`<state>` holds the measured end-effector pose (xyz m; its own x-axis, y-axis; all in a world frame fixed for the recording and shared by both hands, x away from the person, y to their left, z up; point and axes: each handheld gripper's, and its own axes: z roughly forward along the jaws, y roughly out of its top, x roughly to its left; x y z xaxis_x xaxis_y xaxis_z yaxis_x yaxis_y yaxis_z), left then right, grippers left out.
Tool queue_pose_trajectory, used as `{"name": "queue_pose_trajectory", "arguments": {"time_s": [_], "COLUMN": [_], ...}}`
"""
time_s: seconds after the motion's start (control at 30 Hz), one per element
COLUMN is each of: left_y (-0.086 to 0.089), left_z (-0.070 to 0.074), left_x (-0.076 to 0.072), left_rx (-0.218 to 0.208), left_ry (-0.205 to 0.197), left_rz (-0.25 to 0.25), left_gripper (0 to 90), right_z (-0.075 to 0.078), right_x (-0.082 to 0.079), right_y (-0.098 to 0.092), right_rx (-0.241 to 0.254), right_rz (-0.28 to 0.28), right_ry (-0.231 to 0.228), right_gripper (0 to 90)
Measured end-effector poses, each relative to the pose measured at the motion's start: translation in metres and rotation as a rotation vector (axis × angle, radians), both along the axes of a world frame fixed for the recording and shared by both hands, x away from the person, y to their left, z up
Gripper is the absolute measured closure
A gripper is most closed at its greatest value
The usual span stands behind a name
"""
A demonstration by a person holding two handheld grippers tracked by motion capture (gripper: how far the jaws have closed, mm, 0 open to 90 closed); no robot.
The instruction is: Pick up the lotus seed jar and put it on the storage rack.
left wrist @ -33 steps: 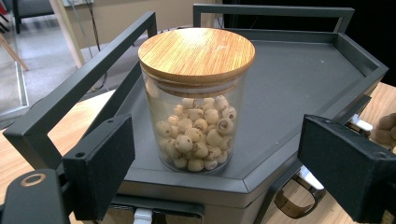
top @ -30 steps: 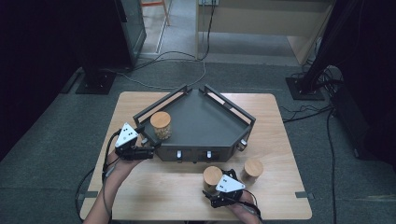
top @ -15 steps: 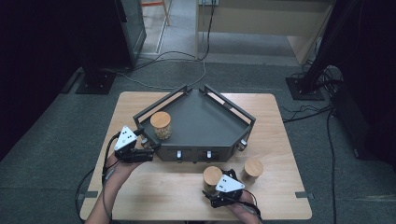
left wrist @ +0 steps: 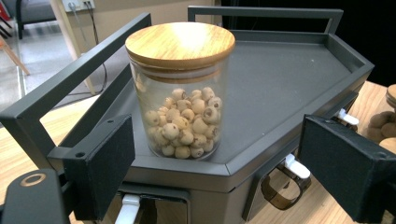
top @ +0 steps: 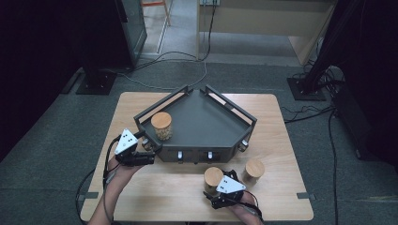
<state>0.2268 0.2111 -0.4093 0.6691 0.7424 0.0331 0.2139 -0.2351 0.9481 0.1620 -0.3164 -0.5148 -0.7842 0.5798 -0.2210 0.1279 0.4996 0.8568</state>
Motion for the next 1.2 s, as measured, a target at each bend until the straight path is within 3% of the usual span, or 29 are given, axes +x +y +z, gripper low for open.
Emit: {"name": "queue_pose_trajectory", "arguments": {"time_s": [0.47, 0.87, 0.93, 1.2], "left_y": [0.0, 0.003, 0.005, 0.001], "left_z": [-0.005, -0.013, -0.015, -0.018], "left_x": [-0.01, -0.019, -0.018, -0.02], "left_rx": [0.038, 0.038, 0.021, 0.042], "left_ry": [-0.018, -0.022, -0.015, -0.018], "left_rz": [-0.007, 0.001, -0.006, -0.009], "left_gripper": [11.0, 11.0, 11.0, 11.0], "right_z": [0.0, 0.0, 0.0, 0.0], "right_x": [0.0, 0.0, -0.001, -0.001], "right_y": [0.0, 0.0, 0.0, 0.0], "right_rx": [-0.001, -0.001, -0.001, -0.002], "right_rz": [-0.001, -0.001, -0.002, -0.002], "right_ry": [0.001, -0.001, -0.002, -0.002], "right_gripper": [7.6, 7.6, 7.6, 7.6]}}
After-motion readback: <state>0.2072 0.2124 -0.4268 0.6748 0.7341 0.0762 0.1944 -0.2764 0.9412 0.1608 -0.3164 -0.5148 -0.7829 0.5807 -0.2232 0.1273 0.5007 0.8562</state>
